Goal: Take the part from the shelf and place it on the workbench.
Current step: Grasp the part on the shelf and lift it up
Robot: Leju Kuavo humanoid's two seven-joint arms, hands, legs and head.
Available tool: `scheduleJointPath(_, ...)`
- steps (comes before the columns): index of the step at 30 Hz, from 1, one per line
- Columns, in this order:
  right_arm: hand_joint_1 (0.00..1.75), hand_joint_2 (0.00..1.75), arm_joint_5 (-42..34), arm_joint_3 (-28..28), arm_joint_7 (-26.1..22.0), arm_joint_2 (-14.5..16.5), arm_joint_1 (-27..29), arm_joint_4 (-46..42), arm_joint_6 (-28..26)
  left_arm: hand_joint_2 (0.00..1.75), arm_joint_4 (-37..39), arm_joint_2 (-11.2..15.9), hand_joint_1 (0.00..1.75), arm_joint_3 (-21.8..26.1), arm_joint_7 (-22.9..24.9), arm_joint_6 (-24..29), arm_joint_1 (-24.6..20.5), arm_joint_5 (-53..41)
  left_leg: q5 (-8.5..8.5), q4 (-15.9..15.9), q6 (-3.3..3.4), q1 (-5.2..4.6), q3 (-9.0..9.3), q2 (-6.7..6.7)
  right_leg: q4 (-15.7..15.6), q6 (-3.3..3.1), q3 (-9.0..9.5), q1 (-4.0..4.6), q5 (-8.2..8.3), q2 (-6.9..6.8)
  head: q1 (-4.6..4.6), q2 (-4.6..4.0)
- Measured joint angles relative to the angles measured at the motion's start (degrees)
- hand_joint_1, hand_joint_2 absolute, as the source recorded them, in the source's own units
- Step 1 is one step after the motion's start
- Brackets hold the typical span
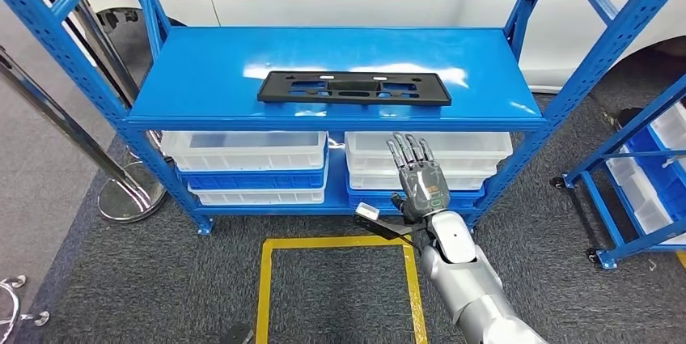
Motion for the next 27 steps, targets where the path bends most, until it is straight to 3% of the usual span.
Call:
scheduleJointPath(2, 0.00, 1.75, 0.0, 0.1, 0.1, 0.0, -0.1, 0.0, 0.0, 0.00, 0.0, 0.0, 0.00, 0.0, -0.1, 0.0, -0.1, 0.0, 0.29, -0.4, 0.71, 0.18, 0.19, 0.00, 2.0, 0.62, -0.77, -0.12, -1.41, -0.04, 0.02, 0.00)
scheduleJointPath(5, 0.00, 1.75, -0.1, 0.4, 0.2, 0.0, 0.1, 0.1, 0.0, 0.00, 0.0, -0.1, 0.00, 0.0, -0.2, 0.0, -0.1, 0.0, 0.34, -0.5, 1.14, 0.16, 0.22, 0.04, 11.8, 1.24, -5.49, -0.33, -6.20, -0.06, 0.02, 0.00)
scheduleJointPath(6, 0.00, 1.75, -0.2, 0.5, 0.3, 0.0, 0.3, 0.2, 0.0, 0.00, 0.0, -0.1, 0.00, 0.0, -0.2, 0.0, -0.1, 0.0, 0.33, -0.5, 1.16, 0.14, 0.21, 0.04, 14.3, 1.30, -6.79, -0.36, -6.83, -0.07, 0.02, 0.00)
scheduleJointPath(7, 0.00, 1.75, -0.2, 0.6, 0.3, 0.0, 0.5, 0.2, 0.0, 0.00, 0.0, -0.1, 0.00, 0.0, -0.2, 0.1, -0.1, 0.0, 0.32, -0.5, 1.16, 0.12, 0.22, 0.02, 14.8, 1.27, -7.17, -0.37, -6.36, -0.07, 0.02, 0.00)
scheduleJointPath(8, 0.00, 1.75, -0.2, 0.6, 0.3, 0.0, 0.5, 0.3, 0.0, 0.00, 0.0, -0.1, 0.00, 0.0, -0.2, 0.1, -0.1, 0.0, 0.32, -0.5, 1.15, 0.11, 0.25, 0.00, 13.2, 1.13, -6.47, -0.37, -4.96, -0.07, 0.02, 0.00)
scheduleJointPath(11, 0.00, 1.75, -0.3, 0.8, 0.3, 0.0, 0.4, 0.2, 0.0, 0.00, 0.0, -0.3, 0.00, 0.0, -0.2, 0.2, -0.1, 0.0, 0.22, -0.5, 0.87, -0.05, 0.40, -0.04, 2.5, 0.23, -1.24, -0.06, -0.18, -0.12, 0.02, 0.00)
scheduleJointPath(13, 0.00, 1.75, -0.3, 1.0, 0.3, 0.0, 0.4, 0.2, 0.0, 0.00, 0.0, -0.4, 0.00, 0.0, -0.3, 0.2, -0.2, 0.0, 0.14, -0.5, 0.30, -0.16, 0.39, -0.02, -0.5, -0.29, 0.12, 0.32, 0.26, -0.15, 0.01, 0.00)
scheduleJointPath(18, 0.00, 1.75, -0.8, 1.4, -0.4, 0.0, 0.4, -0.2, 0.0, 0.00, 0.0, -0.4, 0.00, -0.1, -0.4, 0.2, -0.2, 0.0, -0.77, 0.4, -1.09, -0.09, 0.21, 0.01, -1.7, -1.52, 0.84, -0.22, 0.78, -0.12, 0.01, 0.00)
scheduleJointPath(24, 0.00, 1.75, -0.8, 1.5, -0.5, 0.0, 0.4, -0.3, 0.0, 0.00, 0.0, -0.4, 0.00, -0.1, -0.5, 0.2, -0.2, 0.0, -1.68, 1.7, -1.20, -0.07, -0.31, -0.01, -1.7, -1.71, 0.91, -0.22, 0.77, -0.13, 0.01, 0.00)
scheduleJointPath(27, 0.00, 1.75, -1.0, 1.7, -0.8, 0.3, 0.7, -1.0, 0.0, 0.00, 0.0, -0.4, 0.00, -0.1, -0.5, 0.2, -0.1, 0.0, -6.54, 11.9, -1.56, 0.07, -5.24, -0.01, -1.6, -2.09, 0.92, -0.14, 0.61, -0.17, -0.01, 0.00)
